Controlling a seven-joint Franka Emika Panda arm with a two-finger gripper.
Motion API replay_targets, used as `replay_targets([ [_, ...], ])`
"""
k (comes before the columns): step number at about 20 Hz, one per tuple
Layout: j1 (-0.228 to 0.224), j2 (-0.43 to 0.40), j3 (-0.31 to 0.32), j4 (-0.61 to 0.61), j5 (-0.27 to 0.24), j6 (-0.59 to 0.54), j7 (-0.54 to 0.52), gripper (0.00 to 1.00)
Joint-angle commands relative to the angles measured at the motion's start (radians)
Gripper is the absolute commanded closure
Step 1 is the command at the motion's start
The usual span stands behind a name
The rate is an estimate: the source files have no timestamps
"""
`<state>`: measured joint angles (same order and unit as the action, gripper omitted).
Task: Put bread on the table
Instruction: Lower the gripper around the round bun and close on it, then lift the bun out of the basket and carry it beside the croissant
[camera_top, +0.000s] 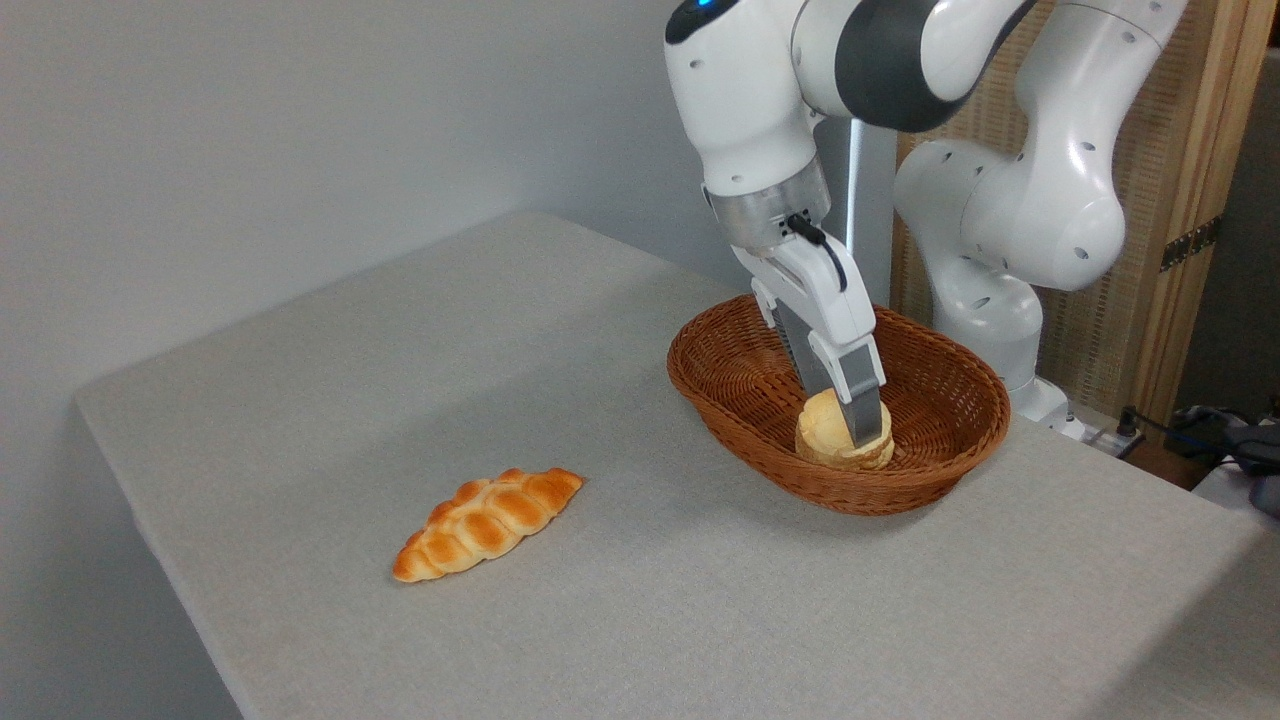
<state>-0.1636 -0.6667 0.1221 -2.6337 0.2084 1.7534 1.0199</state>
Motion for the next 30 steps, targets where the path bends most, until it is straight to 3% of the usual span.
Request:
replay_targets([
  [1,-0.011,-0.008,0.014,-0.071,0.020,0.064,0.015,0.00],
  [7,-0.011,-0.007,0.014,-0.088,0.020,0.087,0.014,0.02],
  [9,-0.011,-0.007,0.014,-0.088,0.020,0.097,0.014,0.16],
  [12,-0.011,-0.007,0.014,-0.088,0.019,0.097,0.014,0.49],
  [13,-0.011,-0.007,0.014,-0.086,0.019,0.095,0.014,0.52],
  [24,-0.011,-0.010,0.013,-0.080,0.019,0.089,0.014,0.52],
  [30,-0.031,-0.007,0.010,0.016,0.005,0.006,0.019,0.52],
])
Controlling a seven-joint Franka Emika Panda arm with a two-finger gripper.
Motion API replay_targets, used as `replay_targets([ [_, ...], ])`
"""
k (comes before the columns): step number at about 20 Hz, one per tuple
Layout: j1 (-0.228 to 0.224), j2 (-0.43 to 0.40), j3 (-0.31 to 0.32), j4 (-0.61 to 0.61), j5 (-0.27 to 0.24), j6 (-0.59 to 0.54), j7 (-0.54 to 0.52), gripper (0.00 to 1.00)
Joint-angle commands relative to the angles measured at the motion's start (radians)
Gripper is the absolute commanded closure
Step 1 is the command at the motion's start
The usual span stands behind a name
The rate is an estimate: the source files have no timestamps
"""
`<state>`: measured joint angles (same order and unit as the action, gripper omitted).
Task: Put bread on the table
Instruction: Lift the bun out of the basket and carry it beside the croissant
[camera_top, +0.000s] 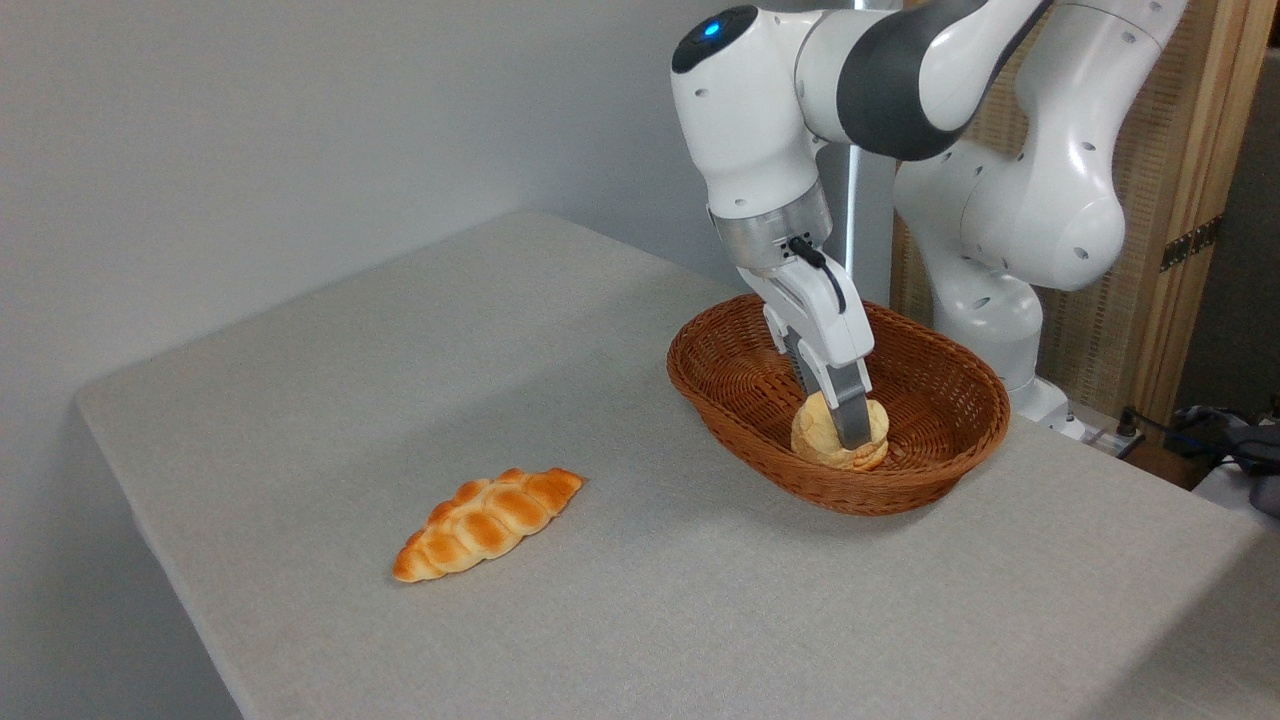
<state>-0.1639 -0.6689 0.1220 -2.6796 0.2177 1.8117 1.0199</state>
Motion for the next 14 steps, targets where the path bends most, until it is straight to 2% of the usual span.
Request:
replay_targets([
  [1,-0.045,0.000,0.013,0.093,-0.006,-0.074,0.019,0.52],
  [6,-0.098,0.075,0.018,0.256,-0.011,-0.149,0.028,0.58],
  [9,-0.095,0.202,0.019,0.438,-0.066,-0.175,0.023,0.57],
  [12,-0.091,0.328,0.028,0.619,-0.078,-0.172,0.017,0.55],
  [14,-0.094,0.377,0.071,0.674,-0.087,-0.135,0.017,0.54],
])
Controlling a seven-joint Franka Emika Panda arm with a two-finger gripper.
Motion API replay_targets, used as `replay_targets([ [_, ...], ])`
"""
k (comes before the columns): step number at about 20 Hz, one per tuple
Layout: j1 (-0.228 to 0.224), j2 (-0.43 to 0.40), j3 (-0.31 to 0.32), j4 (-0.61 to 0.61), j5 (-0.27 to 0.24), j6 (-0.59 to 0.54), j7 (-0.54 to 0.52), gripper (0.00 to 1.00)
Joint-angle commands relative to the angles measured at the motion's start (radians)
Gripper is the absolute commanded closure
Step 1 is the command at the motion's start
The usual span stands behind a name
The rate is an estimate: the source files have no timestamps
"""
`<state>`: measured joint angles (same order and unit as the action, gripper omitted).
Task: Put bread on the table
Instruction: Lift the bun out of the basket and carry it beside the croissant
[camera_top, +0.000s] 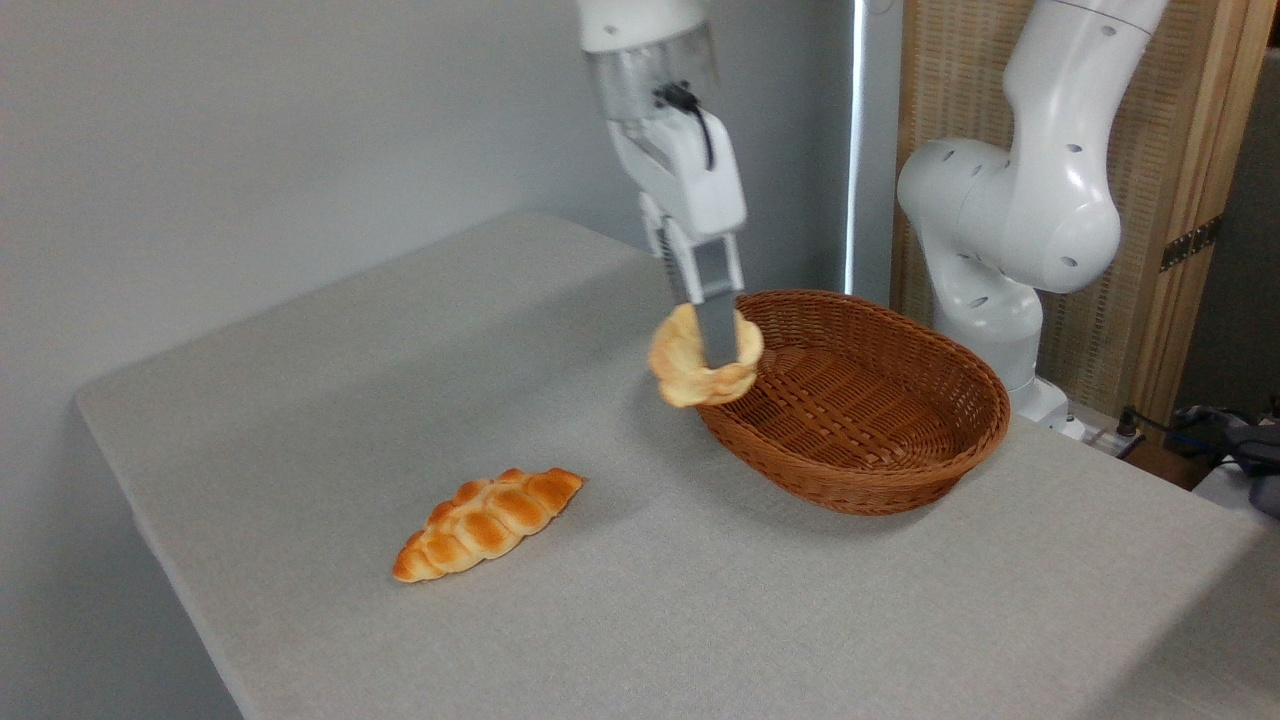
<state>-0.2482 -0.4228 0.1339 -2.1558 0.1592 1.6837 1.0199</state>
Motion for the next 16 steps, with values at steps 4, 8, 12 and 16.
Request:
replay_targets([
  [4,-0.005,0.193,0.064,0.162,-0.064,0.109,0.009,0.43],
  [8,-0.003,0.266,0.062,0.181,-0.061,0.152,-0.018,0.03],
  [12,-0.003,0.303,0.053,0.243,-0.061,0.152,-0.099,0.00],
  [16,-0.003,0.302,0.058,0.267,-0.064,0.151,-0.173,0.00],
])
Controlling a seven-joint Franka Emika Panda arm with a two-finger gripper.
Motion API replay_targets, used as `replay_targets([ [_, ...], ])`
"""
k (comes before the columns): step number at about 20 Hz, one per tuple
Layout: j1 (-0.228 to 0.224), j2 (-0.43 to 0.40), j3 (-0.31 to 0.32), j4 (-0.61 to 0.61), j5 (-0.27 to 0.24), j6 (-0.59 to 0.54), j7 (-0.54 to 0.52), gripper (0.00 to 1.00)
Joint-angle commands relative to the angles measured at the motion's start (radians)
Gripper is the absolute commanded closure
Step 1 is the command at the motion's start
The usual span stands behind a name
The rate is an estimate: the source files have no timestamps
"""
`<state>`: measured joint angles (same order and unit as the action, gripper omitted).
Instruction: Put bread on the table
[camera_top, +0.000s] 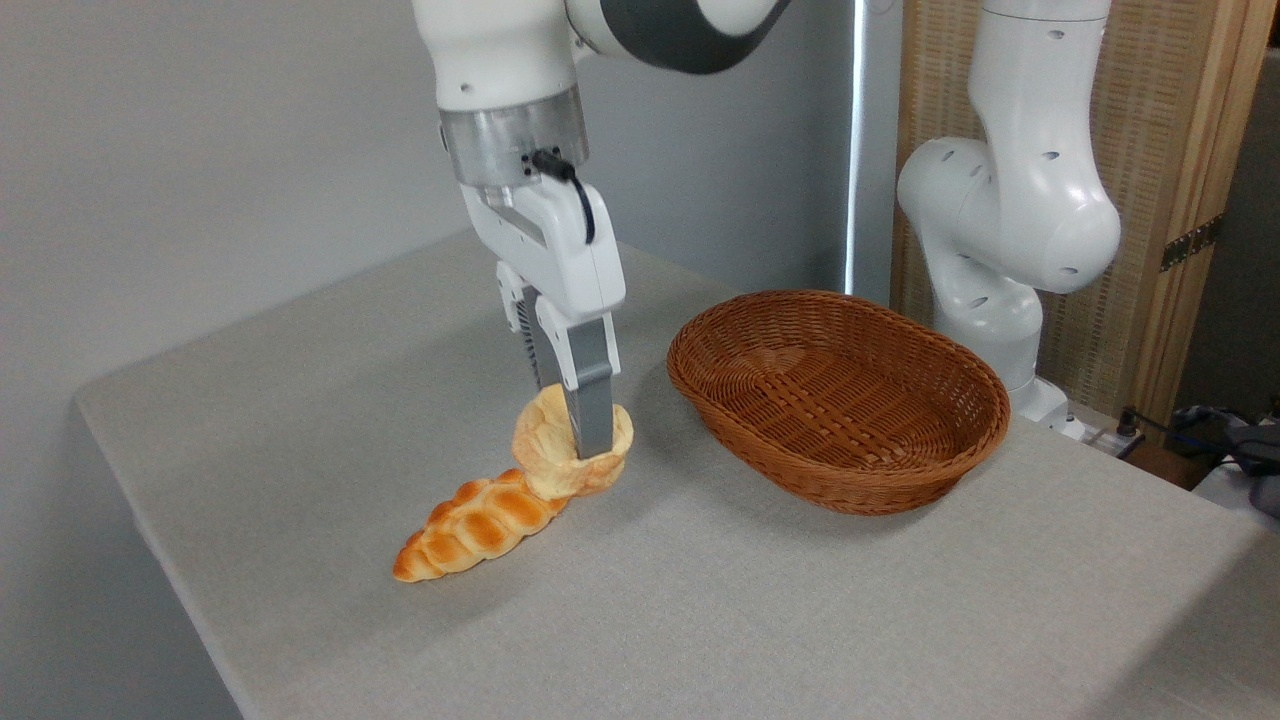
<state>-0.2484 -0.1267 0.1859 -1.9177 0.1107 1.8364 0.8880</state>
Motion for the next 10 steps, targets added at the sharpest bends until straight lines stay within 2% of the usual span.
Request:
replay_targets([
  [1,-0.003,0.005,0.003,0.029,-0.016,-0.002,-0.043,0.00],
  [10,-0.003,0.005,0.003,0.029,-0.016,-0.009,-0.040,0.00],
])
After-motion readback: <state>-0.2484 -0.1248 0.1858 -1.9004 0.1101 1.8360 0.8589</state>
